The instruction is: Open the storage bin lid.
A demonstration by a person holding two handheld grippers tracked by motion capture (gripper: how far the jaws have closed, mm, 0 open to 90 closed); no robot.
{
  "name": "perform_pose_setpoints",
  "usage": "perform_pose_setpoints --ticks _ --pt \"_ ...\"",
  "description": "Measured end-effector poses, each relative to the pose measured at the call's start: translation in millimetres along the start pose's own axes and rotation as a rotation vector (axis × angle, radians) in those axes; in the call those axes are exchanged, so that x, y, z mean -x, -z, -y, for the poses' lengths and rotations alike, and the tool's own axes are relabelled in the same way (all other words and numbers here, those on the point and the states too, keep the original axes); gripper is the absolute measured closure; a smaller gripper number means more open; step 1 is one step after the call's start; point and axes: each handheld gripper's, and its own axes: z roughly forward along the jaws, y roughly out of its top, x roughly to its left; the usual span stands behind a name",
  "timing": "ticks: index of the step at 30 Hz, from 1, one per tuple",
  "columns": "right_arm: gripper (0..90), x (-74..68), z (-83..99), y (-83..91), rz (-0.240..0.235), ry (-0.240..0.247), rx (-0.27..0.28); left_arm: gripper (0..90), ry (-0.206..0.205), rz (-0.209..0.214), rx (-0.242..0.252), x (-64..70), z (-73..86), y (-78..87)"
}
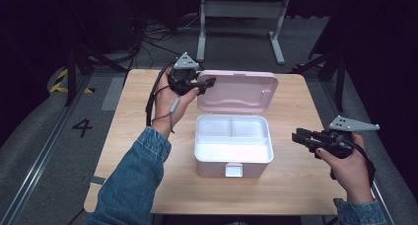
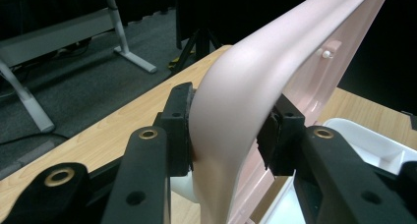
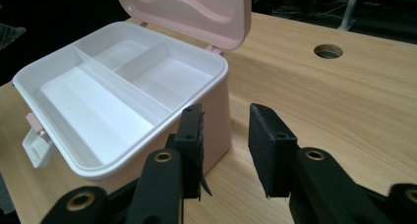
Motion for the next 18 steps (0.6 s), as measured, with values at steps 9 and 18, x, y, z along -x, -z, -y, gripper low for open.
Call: perform_pose_setpoints --ticks 9,18 --pt "65.8 2.9 2.2 -1.8 0.006 -0.009 -0.017 60.6 0.026 -0.012 -0.011 -10.3 -1.7 -10.9" --pt "64.3 4.2 3.6 -4.8 0.000 -0.014 -0.020 58.7 0.051 -0.028 -0.028 -22.6 -2.1 -25.1"
